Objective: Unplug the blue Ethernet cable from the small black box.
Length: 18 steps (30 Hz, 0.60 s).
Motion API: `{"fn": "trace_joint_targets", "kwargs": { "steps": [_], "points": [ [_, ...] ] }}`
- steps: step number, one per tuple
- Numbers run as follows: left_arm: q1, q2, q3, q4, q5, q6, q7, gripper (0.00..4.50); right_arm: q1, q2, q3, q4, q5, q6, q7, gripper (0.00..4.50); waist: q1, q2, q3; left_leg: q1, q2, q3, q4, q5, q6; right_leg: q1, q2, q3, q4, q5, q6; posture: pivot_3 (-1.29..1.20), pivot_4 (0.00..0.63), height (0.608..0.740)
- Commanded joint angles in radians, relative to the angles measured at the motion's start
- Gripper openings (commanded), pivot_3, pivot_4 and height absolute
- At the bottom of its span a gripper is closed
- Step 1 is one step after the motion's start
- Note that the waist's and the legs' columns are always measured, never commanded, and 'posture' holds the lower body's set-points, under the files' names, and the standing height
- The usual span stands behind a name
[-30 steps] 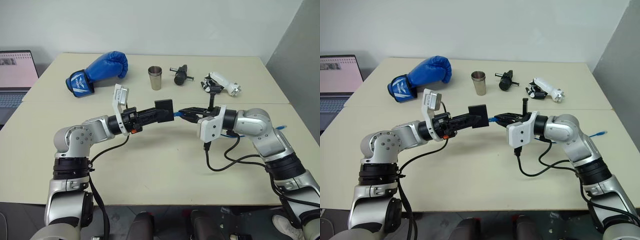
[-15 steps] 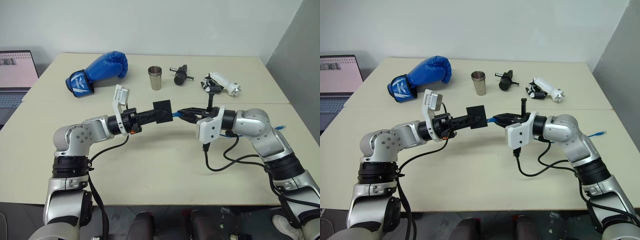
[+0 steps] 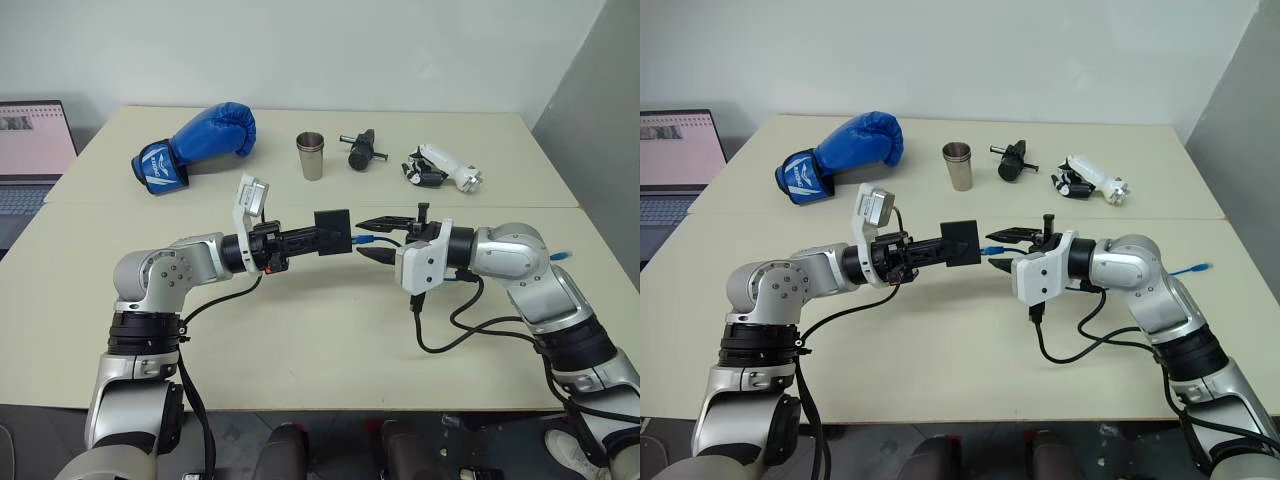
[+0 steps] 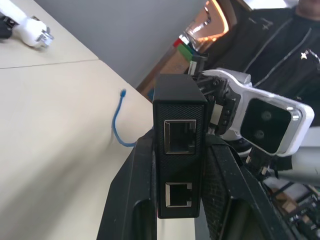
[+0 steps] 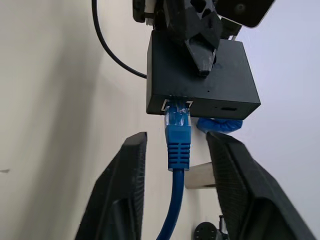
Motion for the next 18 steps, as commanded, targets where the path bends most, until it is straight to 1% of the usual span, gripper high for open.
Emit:
{"fn": "trace_joint_targets", "kwargs": {
  "steps": [1, 4, 6, 7, 10, 14, 18],
  "points": [
    [-0.023, 0.059, -0.043, -0.030, 0.054, -0.079, -0.104, 0.78, 0.050, -0.019, -0.074, -0.190, 0.242, 0.325, 0.064, 2.60, 0.000, 0.000, 0.000, 0.000, 0.000, 0.000, 0.000, 0.000, 0.000, 0.000, 0.000, 0.000, 0.000, 0.000, 0.000, 0.00, 0.150, 0.740],
    [-0.035, 0.087, -0.072, -0.006, 0.089, -0.127, -0.173, 0.78, 0.065, 0.007, -0.153, -0.258, 0.450, 0.647, 0.017, 2.60, 0.001, 0.000, 0.000, 0.000, 0.000, -0.002, 0.000, 0.000, 0.000, 0.000, 0.000, 0.000, 0.000, 0.000, 0.000, 0.00, 0.150, 0.740],
    [-0.045, 0.095, -0.077, 0.008, 0.100, -0.145, -0.203, 0.78, 0.060, 0.023, -0.195, -0.277, 0.562, 0.815, -0.013, 2.60, 0.001, 0.000, 0.000, 0.000, 0.000, -0.003, 0.000, 0.000, 0.000, 0.000, 0.000, 0.000, 0.001, 0.000, -0.001, 0.00, 0.150, 0.740],
    [-0.052, 0.098, -0.079, 0.017, 0.107, -0.156, -0.220, 0.78, 0.062, 0.037, -0.219, -0.273, 0.650, 0.924, -0.028, 2.60, 0.001, 0.000, 0.000, 0.000, 0.000, -0.004, 0.000, 0.000, 0.000, 0.000, 0.000, -0.001, 0.001, 0.000, -0.001, 0.00, 0.150, 0.740],
    [-0.069, 0.103, -0.078, 0.038, 0.118, -0.170, -0.251, 0.78, 0.067, 0.071, -0.267, -0.252, 0.813, 1.114, -0.056, 2.60, 0.000, 0.000, 0.000, 0.000, 0.000, -0.004, 0.000, 0.000, 0.000, 0.000, 0.000, -0.001, 0.001, 0.000, -0.001, 0.00, 0.150, 0.740],
    [-0.077, 0.105, -0.070, 0.057, 0.121, -0.176, -0.272, 0.78, 0.052, 0.106, -0.296, -0.216, 0.896, 1.206, -0.084, 2.60, -0.001, 0.000, 0.000, -0.001, 0.000, -0.004, -0.001, 0.000, 0.000, -0.001, 0.001, -0.001, 0.001, -0.001, -0.001, 0.00, 0.150, 0.740],
    [-0.071, 0.107, -0.059, 0.056, 0.111, -0.161, -0.275, 0.78, 0.021, 0.141, -0.287, -0.168, 0.904, 1.213, -0.102, 2.60, -0.002, 0.000, 0.000, -0.001, 0.000, -0.003, -0.001, 0.000, 0.000, -0.002, 0.001, 0.000, 0.001, -0.001, -0.001, 0.00, 0.150, 0.740]
  ]
}}
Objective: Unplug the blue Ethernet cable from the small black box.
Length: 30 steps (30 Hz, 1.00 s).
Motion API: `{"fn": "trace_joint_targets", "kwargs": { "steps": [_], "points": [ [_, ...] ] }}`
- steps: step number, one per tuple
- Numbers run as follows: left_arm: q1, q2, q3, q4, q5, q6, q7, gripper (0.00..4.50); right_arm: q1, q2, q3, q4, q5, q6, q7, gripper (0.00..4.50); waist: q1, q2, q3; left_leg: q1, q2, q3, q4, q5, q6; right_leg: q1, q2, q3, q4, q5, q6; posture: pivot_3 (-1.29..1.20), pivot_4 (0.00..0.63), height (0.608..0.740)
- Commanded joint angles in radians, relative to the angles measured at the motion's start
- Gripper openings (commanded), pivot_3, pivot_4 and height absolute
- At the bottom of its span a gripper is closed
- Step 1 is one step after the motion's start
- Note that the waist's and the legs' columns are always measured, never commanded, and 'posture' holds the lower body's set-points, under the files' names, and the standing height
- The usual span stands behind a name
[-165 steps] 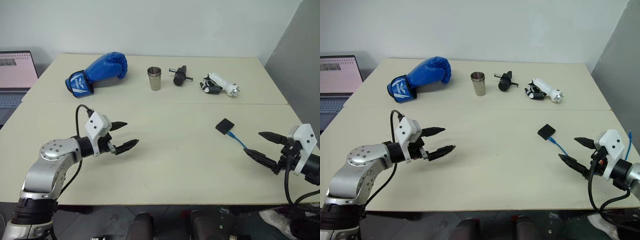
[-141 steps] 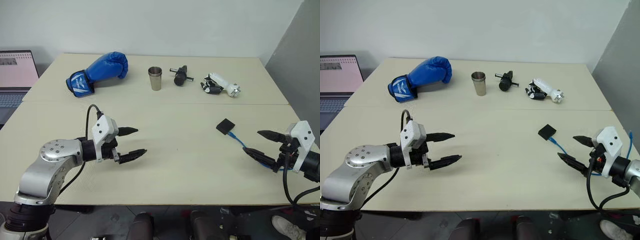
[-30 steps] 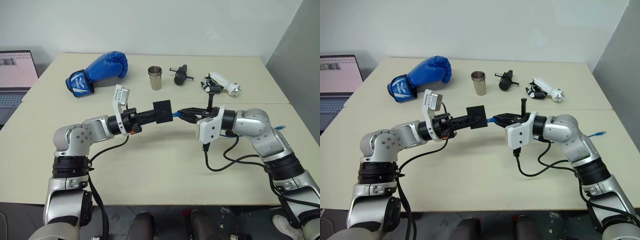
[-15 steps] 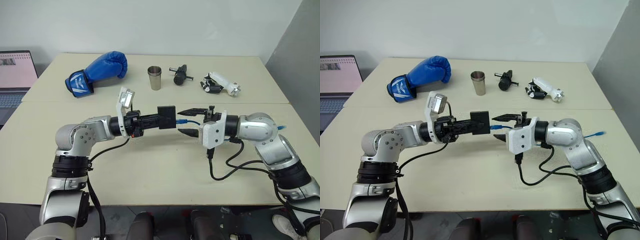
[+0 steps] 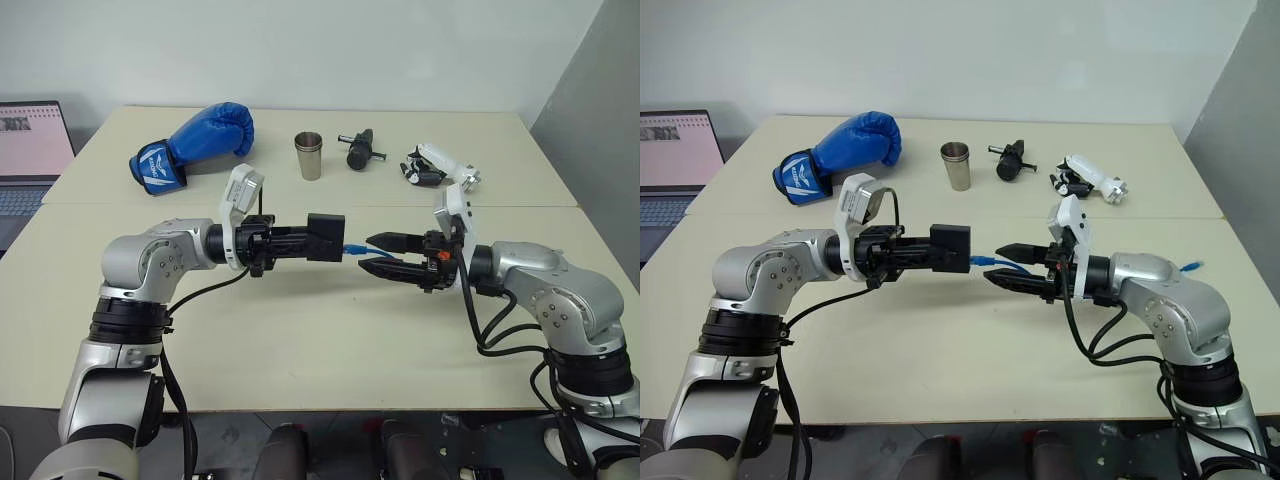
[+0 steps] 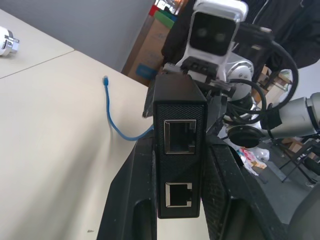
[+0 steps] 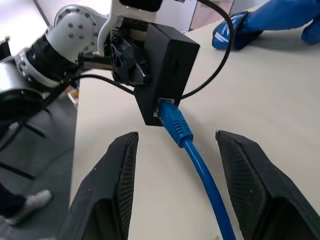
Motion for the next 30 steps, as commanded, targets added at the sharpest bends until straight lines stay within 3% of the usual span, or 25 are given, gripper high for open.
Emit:
{"fn": "trace_joint_targets", "kwargs": {
  "steps": [1, 30],
  "points": [
    [-0.014, 0.013, 0.027, -0.018, -0.011, -0.001, -0.018, 0.78, -0.055, 0.039, -0.026, 0.025, 0.048, 0.013, -0.019, 2.60, -0.001, 0.000, 0.000, 0.000, 0.000, 0.000, 0.000, 0.000, 0.000, 0.000, 0.000, 0.000, 0.000, 0.000, 0.000, 0.00, 0.150, 0.740],
    [-0.012, 0.006, 0.036, -0.007, 0.006, -0.014, -0.013, 0.78, -0.089, 0.106, 0.011, 0.064, 0.058, 0.048, -0.029, 2.60, 0.000, 0.000, 0.000, -0.008, 0.001, 0.004, 0.000, 0.000, 0.000, -0.009, 0.001, 0.000, 0.002, 0.000, 0.000, 0.00, 0.150, 0.740]
  ]
}}
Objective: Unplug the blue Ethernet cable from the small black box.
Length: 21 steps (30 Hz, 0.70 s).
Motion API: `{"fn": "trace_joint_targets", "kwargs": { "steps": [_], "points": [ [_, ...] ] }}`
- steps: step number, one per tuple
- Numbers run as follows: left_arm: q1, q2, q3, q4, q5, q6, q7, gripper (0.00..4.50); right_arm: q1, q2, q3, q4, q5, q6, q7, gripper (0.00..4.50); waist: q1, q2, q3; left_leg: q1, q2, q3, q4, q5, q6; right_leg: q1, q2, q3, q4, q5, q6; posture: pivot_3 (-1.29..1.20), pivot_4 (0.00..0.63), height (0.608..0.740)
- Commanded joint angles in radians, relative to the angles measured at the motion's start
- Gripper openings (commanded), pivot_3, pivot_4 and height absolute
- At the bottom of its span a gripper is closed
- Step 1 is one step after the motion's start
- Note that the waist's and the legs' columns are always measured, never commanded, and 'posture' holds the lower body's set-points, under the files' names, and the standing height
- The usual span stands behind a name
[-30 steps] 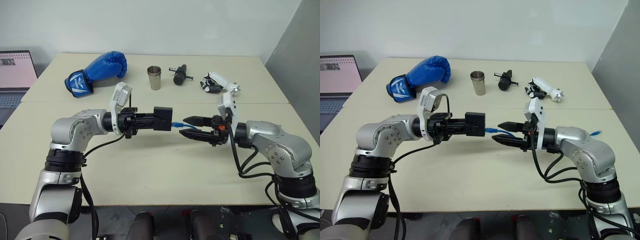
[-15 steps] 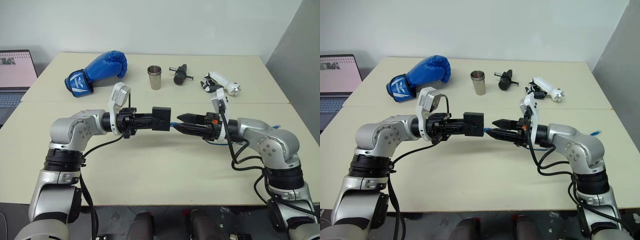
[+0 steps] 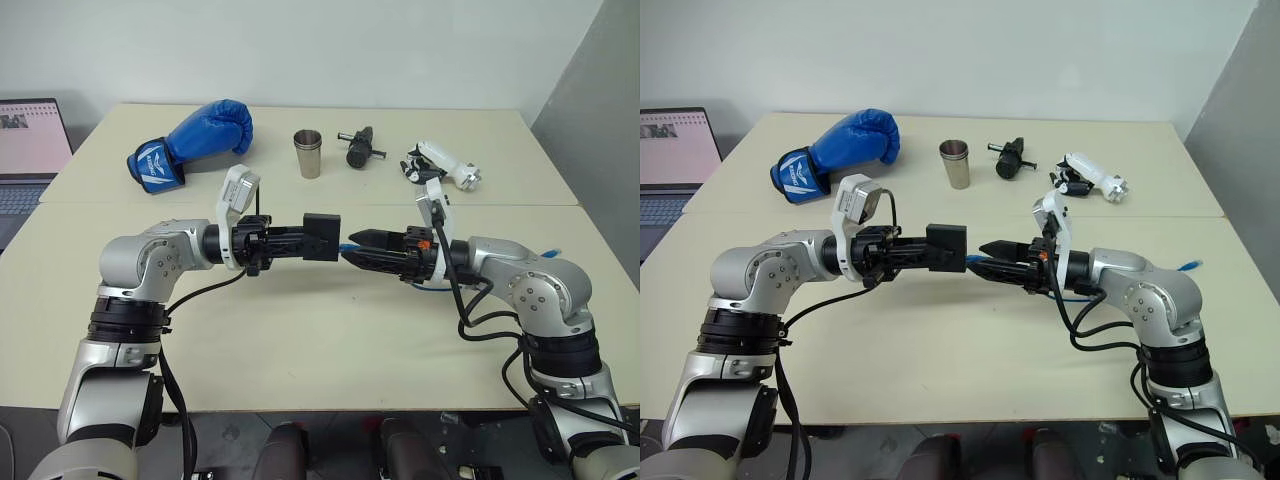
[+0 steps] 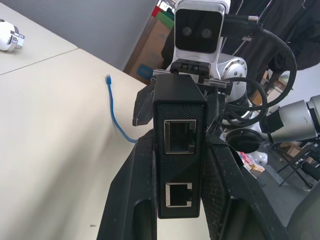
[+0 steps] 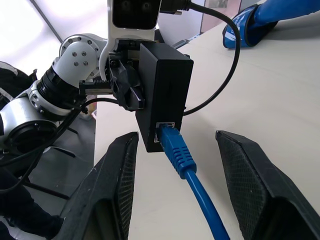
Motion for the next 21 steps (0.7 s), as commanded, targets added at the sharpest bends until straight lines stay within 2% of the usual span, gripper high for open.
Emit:
{"fn": "trace_joint_targets", "kwargs": {
  "steps": [1, 21],
  "points": [
    [-0.012, 0.003, 0.028, -0.016, -0.004, -0.018, 0.000, 0.78, -0.018, 0.006, -0.002, -0.030, 0.025, 0.002, 0.000, 2.60, 0.000, 0.000, 0.000, 0.000, 0.000, 0.000, 0.000, 0.000, 0.000, 0.000, 0.000, 0.000, 0.000, 0.000, 0.000, 0.00, 0.150, 0.740],
    [-0.001, 0.012, 0.015, -0.032, 0.005, -0.027, -0.012, 0.78, -0.026, 0.021, -0.025, -0.018, 0.085, 0.055, -0.006, 2.60, 0.000, 0.000, 0.000, 0.000, 0.000, 0.000, 0.000, 0.000, 0.000, 0.000, 0.000, 0.000, 0.000, 0.000, 0.000, 0.00, 0.150, 0.740]
  ]
}}
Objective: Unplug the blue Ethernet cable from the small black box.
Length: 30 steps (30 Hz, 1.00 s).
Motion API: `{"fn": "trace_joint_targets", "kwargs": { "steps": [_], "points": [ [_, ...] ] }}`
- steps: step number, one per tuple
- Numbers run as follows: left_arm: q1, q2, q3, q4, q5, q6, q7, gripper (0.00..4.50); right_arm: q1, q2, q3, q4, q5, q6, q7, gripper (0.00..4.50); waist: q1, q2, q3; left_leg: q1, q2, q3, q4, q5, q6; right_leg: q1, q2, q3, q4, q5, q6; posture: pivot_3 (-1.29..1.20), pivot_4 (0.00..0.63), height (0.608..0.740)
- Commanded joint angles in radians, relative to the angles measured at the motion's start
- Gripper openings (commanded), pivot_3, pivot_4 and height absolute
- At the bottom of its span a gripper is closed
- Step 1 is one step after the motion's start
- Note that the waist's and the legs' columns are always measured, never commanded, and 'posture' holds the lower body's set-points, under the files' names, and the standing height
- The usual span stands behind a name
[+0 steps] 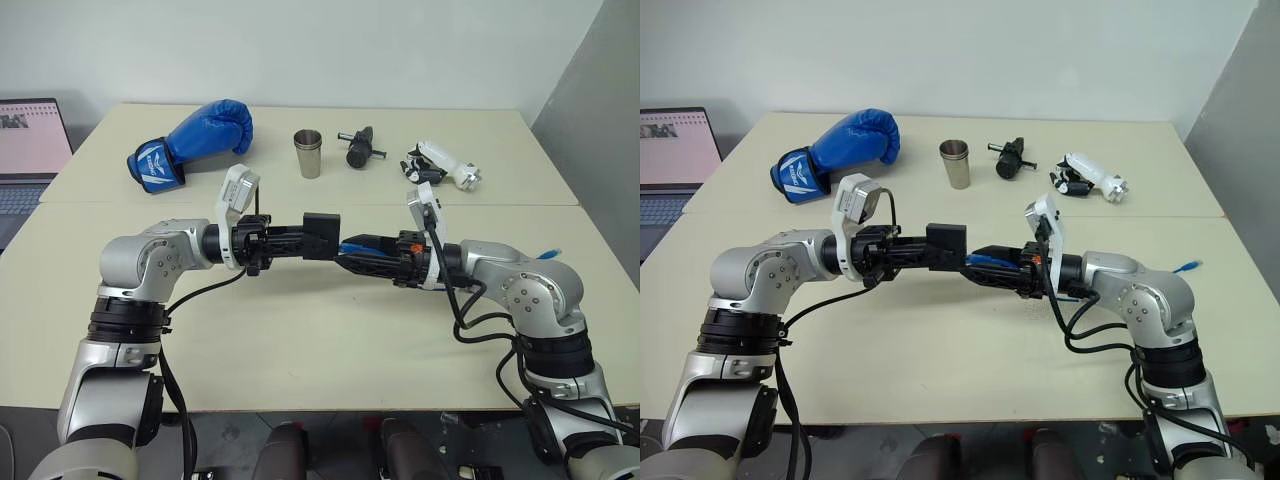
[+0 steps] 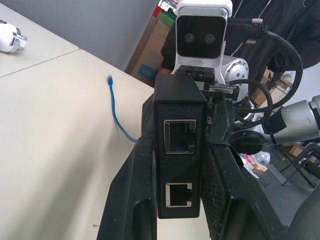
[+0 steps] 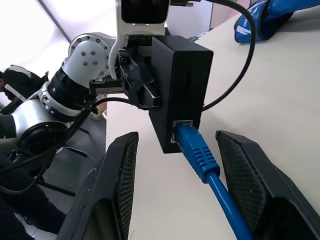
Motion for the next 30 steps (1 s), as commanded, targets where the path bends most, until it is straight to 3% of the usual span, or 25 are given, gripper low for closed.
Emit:
{"fn": "trace_joint_targets", "kwargs": {
  "steps": [1, 5, 15, 30],
  "points": [
    [-0.002, 0.012, 0.014, -0.030, 0.001, -0.016, -0.011, 0.78, -0.024, -0.003, -0.032, -0.018, 0.048, 0.016, 0.008, 2.60, 0.000, 0.000, 0.000, 0.000, 0.000, 0.000, 0.000, 0.000, 0.000, 0.000, 0.000, 0.000, 0.000, 0.000, 0.000, 0.00, 0.150, 0.740],
    [0.004, 0.013, 0.011, -0.035, 0.003, -0.016, -0.017, 0.78, -0.021, -0.007, -0.032, -0.023, 0.059, 0.023, 0.002, 2.60, 0.000, 0.000, 0.000, 0.000, 0.000, 0.000, 0.000, 0.000, 0.000, 0.000, 0.000, 0.000, 0.000, 0.000, 0.000, 0.00, 0.150, 0.740],
    [0.004, 0.005, 0.014, -0.036, 0.007, -0.014, -0.013, 0.78, -0.019, -0.017, -0.011, -0.028, 0.042, 0.008, 0.001, 0.13, 0.000, 0.000, 0.000, 0.000, 0.000, 0.000, 0.000, 0.000, 0.000, 0.000, 0.000, 0.000, 0.000, 0.000, 0.000, 0.00, 0.150, 0.740],
    [0.018, 0.054, 0.003, -0.048, 0.023, -0.020, -0.080, 0.78, -0.007, -0.033, -0.042, -0.011, 0.093, 0.064, 0.004, 0.08, 0.000, 0.000, 0.000, 0.000, 0.000, 0.000, 0.000, 0.000, 0.000, 0.000, 0.000, 0.000, 0.000, 0.000, 0.000, 0.00, 0.150, 0.740]
  ]
}}
